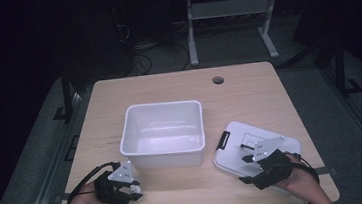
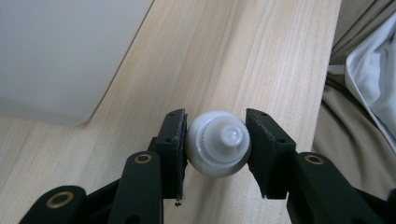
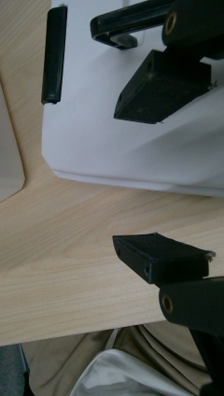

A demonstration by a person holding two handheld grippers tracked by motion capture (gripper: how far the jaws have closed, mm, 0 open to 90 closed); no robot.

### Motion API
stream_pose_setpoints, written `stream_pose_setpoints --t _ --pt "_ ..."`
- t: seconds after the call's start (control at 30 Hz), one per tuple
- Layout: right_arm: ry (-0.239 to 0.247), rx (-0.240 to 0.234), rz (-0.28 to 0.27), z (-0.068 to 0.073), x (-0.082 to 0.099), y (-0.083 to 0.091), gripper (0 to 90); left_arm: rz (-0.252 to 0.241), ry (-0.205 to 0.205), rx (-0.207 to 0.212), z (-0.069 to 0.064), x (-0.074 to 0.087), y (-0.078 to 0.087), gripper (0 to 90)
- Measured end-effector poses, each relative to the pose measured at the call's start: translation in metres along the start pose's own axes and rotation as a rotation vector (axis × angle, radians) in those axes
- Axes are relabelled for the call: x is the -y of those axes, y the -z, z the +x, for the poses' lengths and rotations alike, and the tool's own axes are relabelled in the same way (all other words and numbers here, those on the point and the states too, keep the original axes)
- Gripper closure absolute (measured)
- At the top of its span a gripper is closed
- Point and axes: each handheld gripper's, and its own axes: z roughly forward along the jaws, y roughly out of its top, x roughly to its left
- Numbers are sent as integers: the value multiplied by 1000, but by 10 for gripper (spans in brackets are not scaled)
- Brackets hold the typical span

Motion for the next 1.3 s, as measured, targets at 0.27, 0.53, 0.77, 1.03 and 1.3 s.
stream_pose_setpoints --t 0.27,0.53,0.77,1.03,1.3 --pt "-1 1 1 0 0 0 325 -17 -4 -2 -3 -1 7 601" --pt "11 0 1 0 0 0 325 -40 -23 -6 -5 -6 24 601" --pt "7 -2 1 1 0 0 325 -53 -25 -25 -3 -8 42 601" --pt "-3 -8 7 2 1 -2 325 -72 -30 -49 -1 -14 66 601" --pt "2 -8 2 2 -1 -1 325 -82 -39 -54 2 -21 83 602"
